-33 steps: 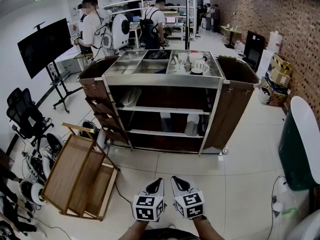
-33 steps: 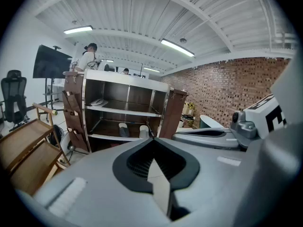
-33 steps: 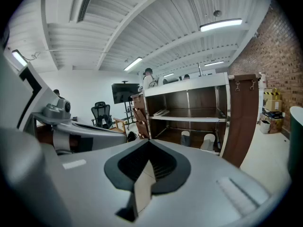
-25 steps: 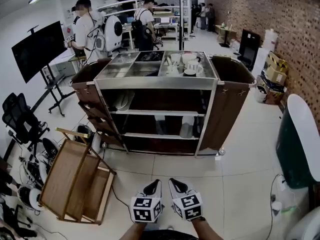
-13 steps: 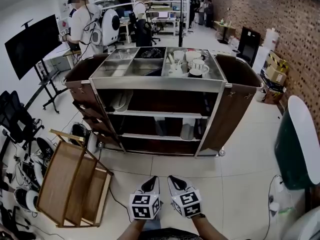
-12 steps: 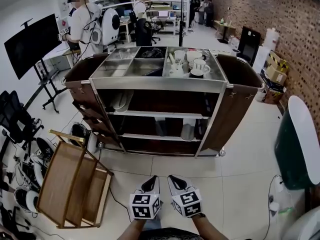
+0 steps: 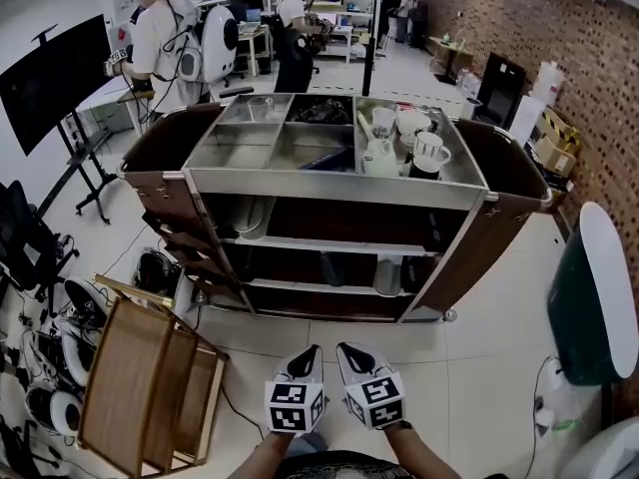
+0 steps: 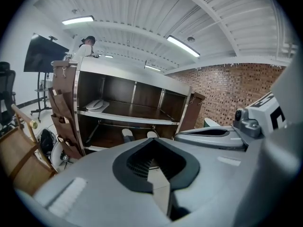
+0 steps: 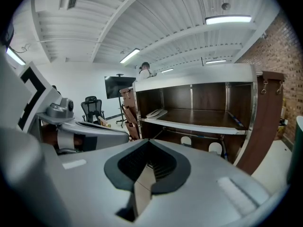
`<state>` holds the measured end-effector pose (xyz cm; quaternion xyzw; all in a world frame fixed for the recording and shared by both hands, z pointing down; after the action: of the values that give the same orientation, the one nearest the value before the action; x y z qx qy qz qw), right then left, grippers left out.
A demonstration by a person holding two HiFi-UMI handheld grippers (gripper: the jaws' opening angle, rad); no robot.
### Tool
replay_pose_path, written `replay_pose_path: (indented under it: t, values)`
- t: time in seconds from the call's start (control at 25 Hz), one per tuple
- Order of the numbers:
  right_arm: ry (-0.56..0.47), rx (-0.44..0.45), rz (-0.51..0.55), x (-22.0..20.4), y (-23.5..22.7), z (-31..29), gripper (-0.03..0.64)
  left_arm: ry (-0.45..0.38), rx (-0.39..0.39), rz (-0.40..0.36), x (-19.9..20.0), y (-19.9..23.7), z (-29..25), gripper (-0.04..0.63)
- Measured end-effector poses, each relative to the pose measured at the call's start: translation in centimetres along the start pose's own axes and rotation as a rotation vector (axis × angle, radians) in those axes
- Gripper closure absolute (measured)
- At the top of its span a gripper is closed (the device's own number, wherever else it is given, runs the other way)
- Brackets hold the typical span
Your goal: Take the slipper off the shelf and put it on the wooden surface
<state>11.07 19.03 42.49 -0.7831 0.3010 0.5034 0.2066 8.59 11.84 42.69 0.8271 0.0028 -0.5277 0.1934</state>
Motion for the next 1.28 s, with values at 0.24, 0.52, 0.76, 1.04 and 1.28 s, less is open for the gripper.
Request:
replay_pose_path:
  t: [0.24, 0.52, 0.76, 1.04, 1.28]
  values:
    - [0.013, 0.015, 0.024, 2.0, 2.1, -5.0, 0.617, -0.019, 0.001, 0.006, 2.2, 4.8, -0.7, 0.591]
    - [0.017, 0.028, 0.033, 3.3, 3.8, -7.8, 0.617, -0.031, 0.004, 0.020, 3.4, 8.1, -0.7, 0.591]
    - [0.015, 0.029, 0.044, 3.7, 3.5, -9.4, 0.617, -0.033, 0.007, 0.029, 3.7, 9.4, -1.4, 0.591]
    - [-0.017, 0.042, 0.048, 5.0, 1.8, -12.1, 0.617, -0.059, 0.023, 0.012, 5.1, 10.6, -4.0, 0.591]
    - [-0.027, 0.065, 0.069, 6.4, -0.9, -15.2, 0.617, -0.095, 0.050, 0.032, 6.8, 11.9, -7.3, 0.591]
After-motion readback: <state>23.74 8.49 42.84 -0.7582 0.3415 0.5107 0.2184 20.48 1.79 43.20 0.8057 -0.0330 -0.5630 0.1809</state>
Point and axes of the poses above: the fingertips, and each gripper's own axes: z backward along the fingers, y to its left, x out of its top, the point moved 3 cm from there along z, backward along the fingers, and after that the axes turned 10 degrees about -x, right-handed, at the moved point
